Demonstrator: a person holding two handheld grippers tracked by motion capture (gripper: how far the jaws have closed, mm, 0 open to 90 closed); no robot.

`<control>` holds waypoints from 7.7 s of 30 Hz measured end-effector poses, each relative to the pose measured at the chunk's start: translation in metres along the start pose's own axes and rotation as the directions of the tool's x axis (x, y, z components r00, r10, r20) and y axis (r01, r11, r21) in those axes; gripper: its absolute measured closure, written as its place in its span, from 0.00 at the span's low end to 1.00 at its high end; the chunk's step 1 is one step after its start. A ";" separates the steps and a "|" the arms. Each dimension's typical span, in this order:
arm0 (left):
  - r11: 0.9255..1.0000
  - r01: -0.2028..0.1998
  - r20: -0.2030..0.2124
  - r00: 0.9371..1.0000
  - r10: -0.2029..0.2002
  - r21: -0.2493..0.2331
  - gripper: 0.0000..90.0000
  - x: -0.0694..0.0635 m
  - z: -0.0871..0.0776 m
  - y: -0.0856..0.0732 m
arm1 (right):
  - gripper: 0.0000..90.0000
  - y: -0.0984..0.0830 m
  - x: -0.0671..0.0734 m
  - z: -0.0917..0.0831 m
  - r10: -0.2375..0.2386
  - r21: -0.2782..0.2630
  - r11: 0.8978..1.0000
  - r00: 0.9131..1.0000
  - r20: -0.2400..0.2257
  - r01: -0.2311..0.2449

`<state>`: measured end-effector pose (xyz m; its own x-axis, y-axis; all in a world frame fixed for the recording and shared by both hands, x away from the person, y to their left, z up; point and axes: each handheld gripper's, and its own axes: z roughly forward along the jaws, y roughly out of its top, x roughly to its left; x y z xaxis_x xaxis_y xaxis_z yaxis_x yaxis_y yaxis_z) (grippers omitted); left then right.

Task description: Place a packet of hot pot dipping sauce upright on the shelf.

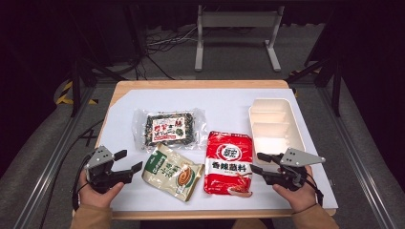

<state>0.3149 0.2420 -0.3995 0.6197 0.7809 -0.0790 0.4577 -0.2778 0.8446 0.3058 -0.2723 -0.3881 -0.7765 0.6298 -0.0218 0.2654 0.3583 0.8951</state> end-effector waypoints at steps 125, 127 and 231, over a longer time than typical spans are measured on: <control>0.983 -0.106 0.283 0.957 0.060 0.152 0.92 -0.038 0.022 0.045 | 0.44 -0.003 0.016 0.021 -0.026 0.062 0.997 0.992 -0.122 0.034; 0.984 -0.113 0.286 0.956 0.070 0.138 0.92 -0.038 0.019 0.047 | 0.44 -0.002 0.017 0.021 -0.032 0.064 0.997 0.992 -0.123 0.040; 0.974 -0.216 0.253 0.940 0.227 -0.072 0.30 -0.060 -0.022 0.081 | 0.99 0.117 0.026 0.074 -0.293 0.083 0.929 0.855 -0.428 0.360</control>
<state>0.3004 0.1850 -0.3147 0.8482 0.5294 -0.0166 0.2659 -0.3984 0.8778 0.3591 -0.1632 -0.3167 -0.9862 0.1388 -0.0901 0.0149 0.6168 0.7870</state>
